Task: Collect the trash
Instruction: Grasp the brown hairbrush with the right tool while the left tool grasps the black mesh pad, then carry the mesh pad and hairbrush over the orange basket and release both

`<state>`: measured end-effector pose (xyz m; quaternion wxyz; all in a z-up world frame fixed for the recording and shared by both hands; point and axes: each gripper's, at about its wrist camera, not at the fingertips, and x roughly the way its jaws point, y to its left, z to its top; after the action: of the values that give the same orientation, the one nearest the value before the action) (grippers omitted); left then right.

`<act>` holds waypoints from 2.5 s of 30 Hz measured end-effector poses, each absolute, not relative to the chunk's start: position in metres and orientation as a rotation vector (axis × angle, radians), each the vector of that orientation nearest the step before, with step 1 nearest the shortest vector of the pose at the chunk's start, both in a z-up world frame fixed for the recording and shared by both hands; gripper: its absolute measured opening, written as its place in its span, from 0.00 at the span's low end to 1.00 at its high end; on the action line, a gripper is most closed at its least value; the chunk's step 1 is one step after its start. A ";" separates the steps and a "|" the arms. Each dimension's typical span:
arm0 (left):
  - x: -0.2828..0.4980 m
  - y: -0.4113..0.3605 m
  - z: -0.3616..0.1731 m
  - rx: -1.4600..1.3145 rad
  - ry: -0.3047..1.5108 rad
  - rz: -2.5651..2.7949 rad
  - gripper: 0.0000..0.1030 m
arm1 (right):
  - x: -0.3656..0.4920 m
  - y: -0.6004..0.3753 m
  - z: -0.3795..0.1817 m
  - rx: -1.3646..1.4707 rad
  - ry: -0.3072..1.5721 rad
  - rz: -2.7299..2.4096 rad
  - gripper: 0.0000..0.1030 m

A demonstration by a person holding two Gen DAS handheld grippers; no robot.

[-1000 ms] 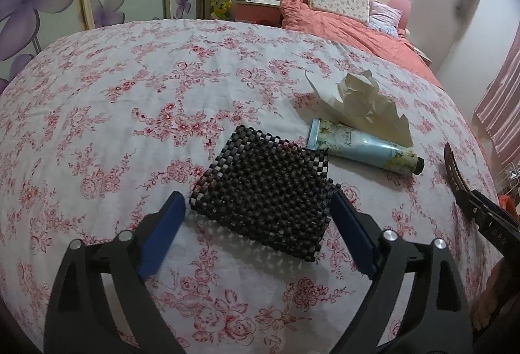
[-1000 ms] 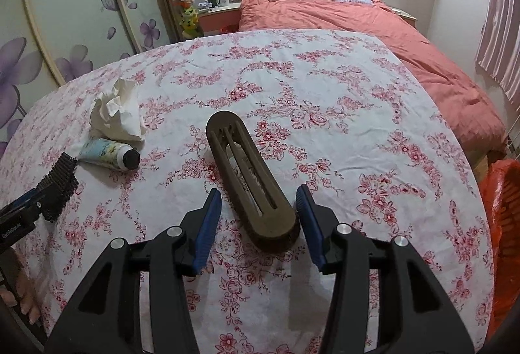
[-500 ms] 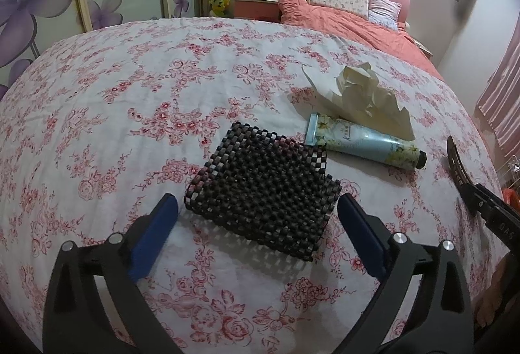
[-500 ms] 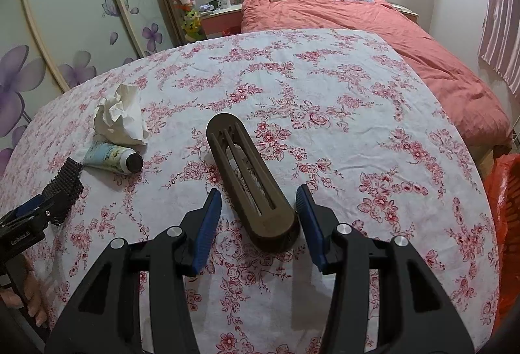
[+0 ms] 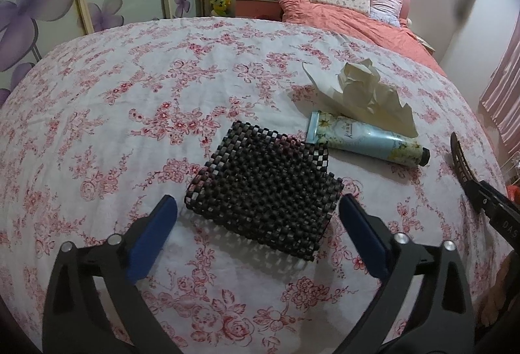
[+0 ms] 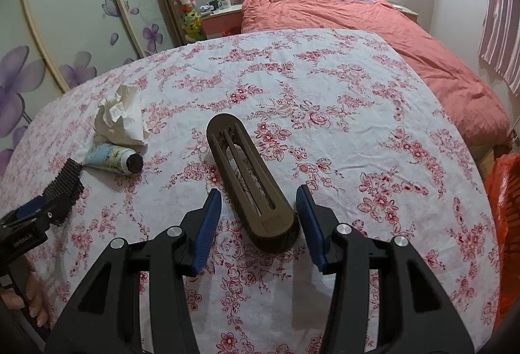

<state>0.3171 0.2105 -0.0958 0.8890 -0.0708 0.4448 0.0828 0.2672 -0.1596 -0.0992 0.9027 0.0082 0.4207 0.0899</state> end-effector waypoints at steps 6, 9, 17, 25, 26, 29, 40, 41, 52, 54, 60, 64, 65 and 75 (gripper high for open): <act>0.315 0.201 -0.095 -0.095 0.924 0.157 0.77 | 0.272 -0.151 -0.098 -0.047 0.874 0.182 0.38; 0.315 0.196 -0.093 -0.087 0.913 0.135 0.61 | 0.271 -0.150 -0.097 -0.061 0.869 0.186 0.36; 0.311 0.184 -0.088 -0.091 0.895 0.074 0.24 | 0.258 -0.162 -0.095 -0.023 0.863 0.191 0.30; 0.299 0.172 -0.065 -0.098 0.842 0.050 0.22 | 0.240 -0.186 -0.078 0.031 0.822 0.180 0.30; 0.297 0.169 -0.061 -0.097 0.835 0.044 0.22 | 0.237 -0.190 -0.075 0.041 0.815 0.178 0.30; 0.292 0.157 -0.049 -0.091 0.813 0.020 0.22 | 0.227 -0.203 -0.065 0.066 0.788 0.168 0.30; 0.282 0.072 -0.012 -0.084 0.756 -0.145 0.22 | 0.184 -0.281 -0.033 0.179 0.663 0.055 0.30; 0.281 0.060 -0.010 -0.081 0.754 -0.169 0.22 | 0.180 -0.290 -0.031 0.190 0.653 0.035 0.30; 0.272 -0.071 0.003 -0.060 0.734 -0.446 0.22 | 0.147 -0.373 -0.031 0.304 0.578 -0.147 0.30; 0.269 -0.097 0.002 -0.051 0.736 -0.496 0.22 | 0.143 -0.388 -0.034 0.326 0.570 -0.178 0.30; 0.268 -0.157 -0.008 -0.038 0.765 -0.613 0.22 | 0.140 -0.424 -0.045 0.379 0.564 -0.247 0.30; 0.274 -0.196 -0.020 -0.021 0.791 -0.683 0.22 | 0.143 -0.443 -0.052 0.407 0.570 -0.276 0.30; 0.276 -0.206 -0.024 -0.018 0.799 -0.700 0.22 | 0.143 -0.449 -0.055 0.416 0.572 -0.282 0.30; 0.290 -0.271 -0.055 0.033 0.854 -0.752 0.48 | 0.142 -0.489 -0.076 0.484 0.600 -0.316 0.31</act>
<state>0.2901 -0.2705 -0.0549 0.8424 0.0156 0.4042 -0.3560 0.1420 -0.4889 -0.0765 0.9144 0.2352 0.2915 -0.1534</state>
